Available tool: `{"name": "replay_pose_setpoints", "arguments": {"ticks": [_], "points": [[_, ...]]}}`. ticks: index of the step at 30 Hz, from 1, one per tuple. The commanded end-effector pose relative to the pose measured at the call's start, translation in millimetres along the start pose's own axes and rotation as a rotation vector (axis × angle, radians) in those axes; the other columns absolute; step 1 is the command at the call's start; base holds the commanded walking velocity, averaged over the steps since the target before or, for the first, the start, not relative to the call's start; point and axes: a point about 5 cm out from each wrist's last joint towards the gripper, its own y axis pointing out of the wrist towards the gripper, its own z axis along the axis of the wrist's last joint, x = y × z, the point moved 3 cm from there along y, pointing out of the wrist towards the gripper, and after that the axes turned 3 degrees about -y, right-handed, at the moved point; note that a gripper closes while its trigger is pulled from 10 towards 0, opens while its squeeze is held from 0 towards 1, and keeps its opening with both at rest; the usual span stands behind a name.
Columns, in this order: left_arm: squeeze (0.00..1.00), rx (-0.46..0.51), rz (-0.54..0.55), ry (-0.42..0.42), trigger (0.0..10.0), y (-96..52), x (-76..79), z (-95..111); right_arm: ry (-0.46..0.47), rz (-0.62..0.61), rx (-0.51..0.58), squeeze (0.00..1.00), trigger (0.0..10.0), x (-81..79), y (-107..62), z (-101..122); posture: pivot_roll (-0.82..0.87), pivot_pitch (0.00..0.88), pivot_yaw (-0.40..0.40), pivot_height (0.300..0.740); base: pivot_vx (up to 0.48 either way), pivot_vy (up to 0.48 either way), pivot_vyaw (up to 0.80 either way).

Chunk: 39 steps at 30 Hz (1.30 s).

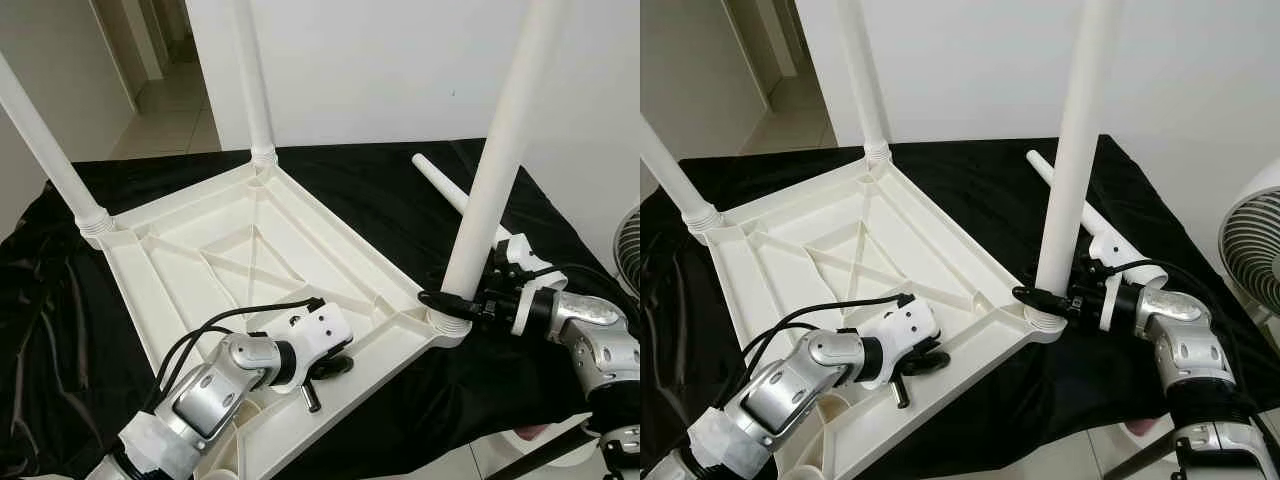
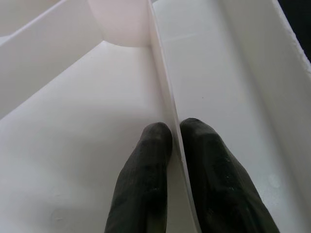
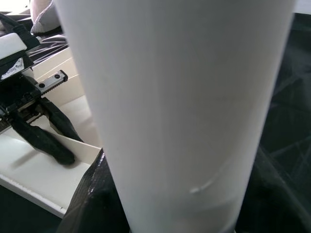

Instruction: Building children table

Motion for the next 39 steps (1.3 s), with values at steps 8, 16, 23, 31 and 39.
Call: {"name": "replay_pose_setpoints", "arguments": {"ticks": [8,16,23,31,39], "points": [[0.00,-0.097,0.221,-0.039,10.0,-17.1,-38.9,-21.6,0.026,0.189,0.107,1.00,10.0,-24.0,13.9,8.4,0.04,0.048,0.076,0.740,0.000,0.000,0.00],[0.00,-0.098,0.218,-0.038,10.0,-17.1,-37.7,-21.7,0.020,0.156,0.113,1.00,10.0,-23.9,15.8,8.1,0.04,0.047,0.075,0.740,0.000,0.000,0.00],[0.00,-0.099,0.220,-0.040,10.0,-17.2,-36.7,-22.1,-0.054,-0.161,0.113,0.00,10.0,-9.0,33.4,4.4,0.05,0.047,0.057,0.740,0.000,0.000,0.00],[0.00,-0.099,0.220,-0.044,10.0,-17.4,-35.1,-23.2,0.021,-0.415,0.126,0.00,10.0,-7.1,44.2,-8.0,0.05,0.044,0.049,0.740,0.000,0.000,0.00],[0.00,-0.100,0.219,-0.042,10.0,-17.6,-34.4,-24.1,0.037,-0.608,0.085,0.00,10.0,-9.1,52.4,-16.4,0.05,0.042,0.044,0.740,0.000,0.000,0.00]]}}
